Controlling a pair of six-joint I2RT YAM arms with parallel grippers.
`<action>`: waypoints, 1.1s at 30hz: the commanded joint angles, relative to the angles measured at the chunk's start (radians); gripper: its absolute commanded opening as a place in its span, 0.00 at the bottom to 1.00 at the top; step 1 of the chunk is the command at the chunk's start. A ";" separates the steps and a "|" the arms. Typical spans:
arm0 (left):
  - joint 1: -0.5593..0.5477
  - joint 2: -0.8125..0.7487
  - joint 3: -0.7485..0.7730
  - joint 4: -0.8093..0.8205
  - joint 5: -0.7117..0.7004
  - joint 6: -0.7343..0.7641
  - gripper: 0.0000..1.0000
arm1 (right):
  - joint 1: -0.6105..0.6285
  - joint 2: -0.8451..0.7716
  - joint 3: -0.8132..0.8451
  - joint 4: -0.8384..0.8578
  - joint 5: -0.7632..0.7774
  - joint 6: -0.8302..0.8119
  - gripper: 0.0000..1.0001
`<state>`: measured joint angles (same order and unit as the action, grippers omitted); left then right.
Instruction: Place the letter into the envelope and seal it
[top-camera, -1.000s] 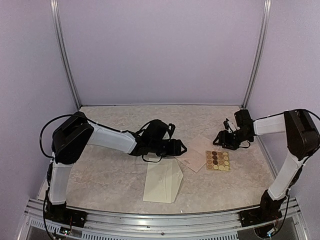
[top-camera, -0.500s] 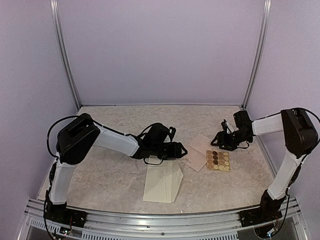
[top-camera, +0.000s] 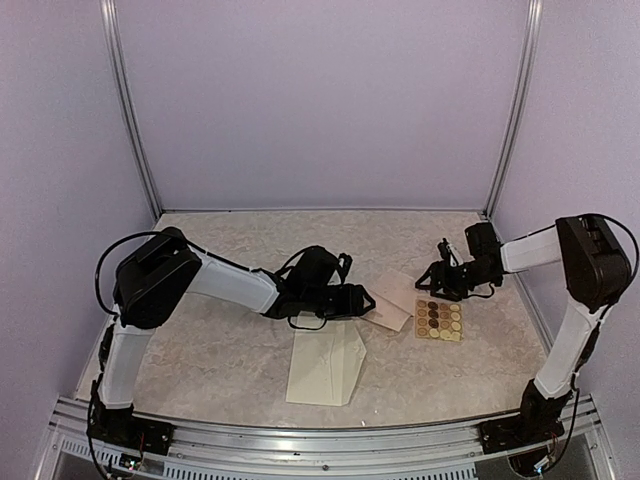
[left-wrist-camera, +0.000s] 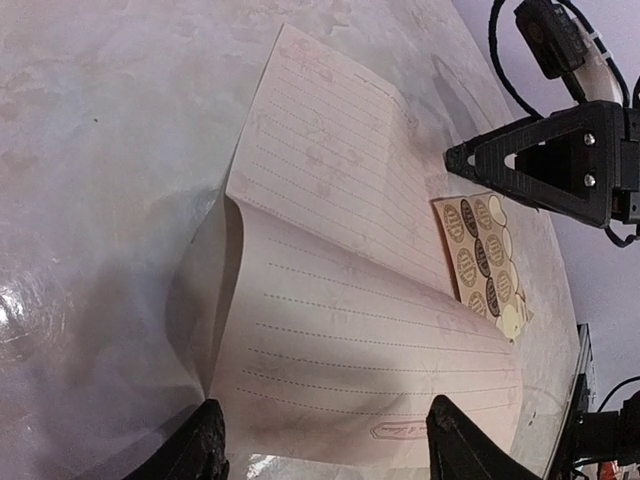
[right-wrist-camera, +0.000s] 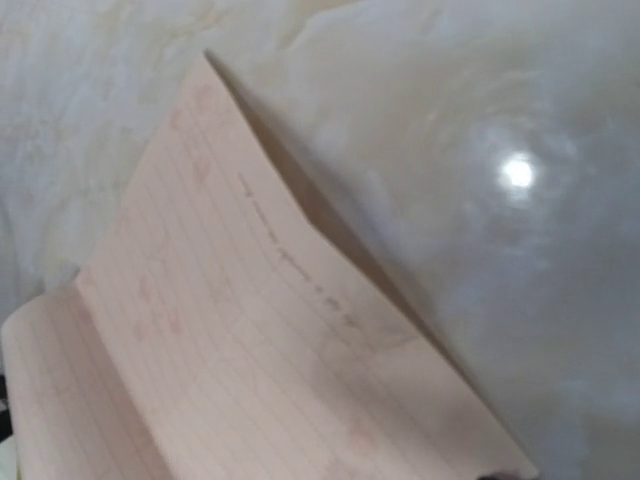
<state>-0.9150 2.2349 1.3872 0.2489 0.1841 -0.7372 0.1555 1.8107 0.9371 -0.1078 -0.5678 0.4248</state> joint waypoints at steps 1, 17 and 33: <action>-0.004 0.039 0.009 0.007 0.017 -0.012 0.64 | 0.037 0.031 -0.020 0.019 -0.035 0.026 0.62; 0.001 -0.032 -0.049 0.022 -0.070 -0.036 0.65 | 0.162 -0.075 -0.078 0.042 -0.011 0.075 0.63; 0.002 -0.080 -0.091 0.015 -0.090 -0.030 0.62 | 0.207 -0.206 -0.111 0.023 0.112 0.020 0.68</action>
<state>-0.9150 2.2093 1.3273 0.2985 0.1226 -0.7738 0.3588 1.6535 0.8150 -0.0357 -0.5640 0.4797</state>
